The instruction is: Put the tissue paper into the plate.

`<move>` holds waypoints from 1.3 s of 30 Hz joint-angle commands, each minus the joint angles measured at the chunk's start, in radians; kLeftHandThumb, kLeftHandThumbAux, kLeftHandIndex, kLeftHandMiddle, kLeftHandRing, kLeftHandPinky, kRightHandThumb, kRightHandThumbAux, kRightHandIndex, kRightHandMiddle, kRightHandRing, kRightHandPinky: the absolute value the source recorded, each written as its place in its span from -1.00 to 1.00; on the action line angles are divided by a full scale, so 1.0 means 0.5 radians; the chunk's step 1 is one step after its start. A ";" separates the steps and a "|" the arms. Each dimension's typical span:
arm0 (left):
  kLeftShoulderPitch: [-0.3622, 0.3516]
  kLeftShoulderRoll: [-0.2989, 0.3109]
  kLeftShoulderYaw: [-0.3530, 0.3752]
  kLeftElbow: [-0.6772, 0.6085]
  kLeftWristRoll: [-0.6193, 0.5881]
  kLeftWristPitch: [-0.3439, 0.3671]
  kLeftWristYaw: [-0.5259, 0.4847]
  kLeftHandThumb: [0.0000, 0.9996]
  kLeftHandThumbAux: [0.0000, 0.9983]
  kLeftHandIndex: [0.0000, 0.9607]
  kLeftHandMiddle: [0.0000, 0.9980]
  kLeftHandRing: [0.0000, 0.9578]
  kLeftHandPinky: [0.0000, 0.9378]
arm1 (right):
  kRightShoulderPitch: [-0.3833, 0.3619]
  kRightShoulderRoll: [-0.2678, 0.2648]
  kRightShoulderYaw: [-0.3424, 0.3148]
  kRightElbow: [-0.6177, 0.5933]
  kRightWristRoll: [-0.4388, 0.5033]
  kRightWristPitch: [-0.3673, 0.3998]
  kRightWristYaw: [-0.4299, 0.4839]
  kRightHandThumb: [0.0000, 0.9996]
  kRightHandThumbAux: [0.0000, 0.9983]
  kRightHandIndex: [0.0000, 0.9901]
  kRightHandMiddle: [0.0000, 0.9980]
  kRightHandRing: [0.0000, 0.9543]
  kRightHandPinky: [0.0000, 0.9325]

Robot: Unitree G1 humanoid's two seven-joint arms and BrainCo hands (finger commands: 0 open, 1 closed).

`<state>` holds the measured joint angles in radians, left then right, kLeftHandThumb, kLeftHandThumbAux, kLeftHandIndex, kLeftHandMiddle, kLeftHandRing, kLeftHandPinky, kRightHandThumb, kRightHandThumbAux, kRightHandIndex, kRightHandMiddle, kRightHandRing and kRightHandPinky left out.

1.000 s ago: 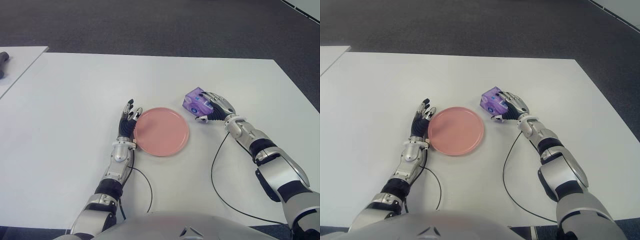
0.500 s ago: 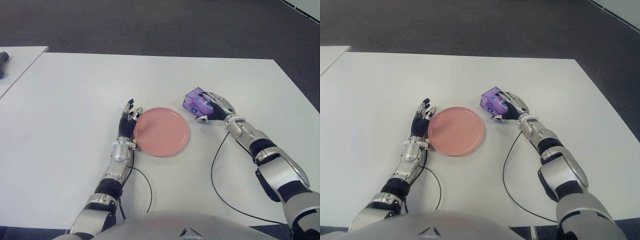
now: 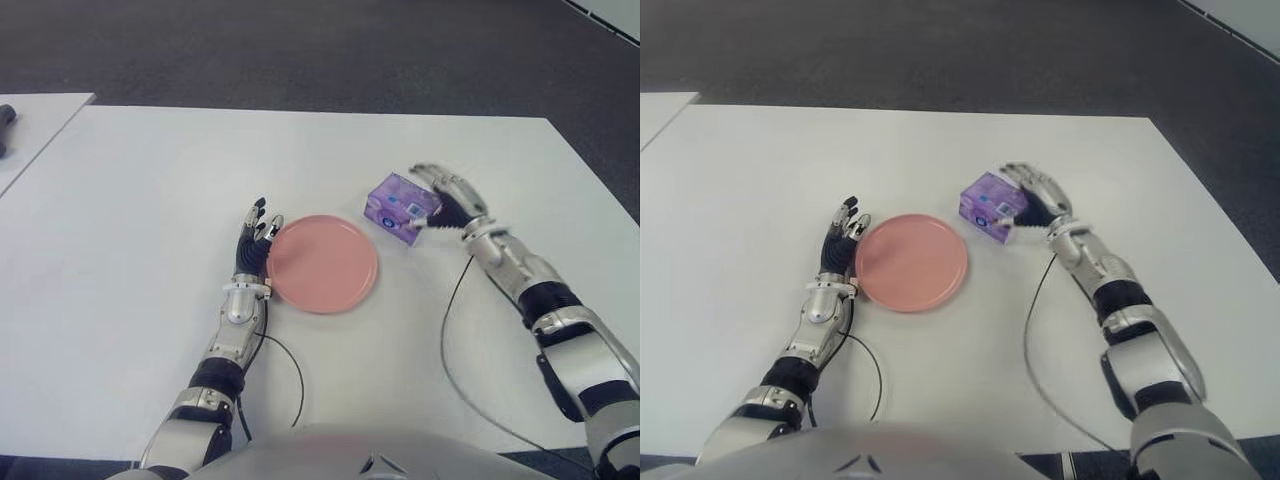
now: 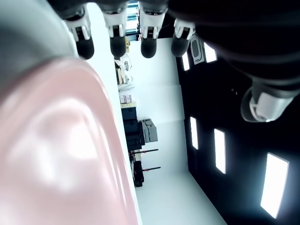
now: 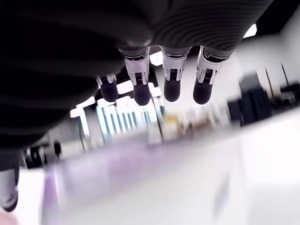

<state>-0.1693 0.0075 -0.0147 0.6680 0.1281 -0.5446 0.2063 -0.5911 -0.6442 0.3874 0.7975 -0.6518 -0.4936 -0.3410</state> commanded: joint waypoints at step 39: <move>0.053 0.020 0.000 0.032 0.006 -0.021 -0.010 -1.00 -0.21 -1.00 -1.00 -1.00 -1.00 | -0.163 0.368 -0.411 -0.599 0.189 0.478 0.407 -0.48 0.00 -1.00 -1.00 -1.00 -1.00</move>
<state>-0.1625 0.0177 -0.0146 0.6709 0.1204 -0.5578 0.1982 -0.6299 -0.4884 0.1439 0.2886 -0.5450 -0.1858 -0.0878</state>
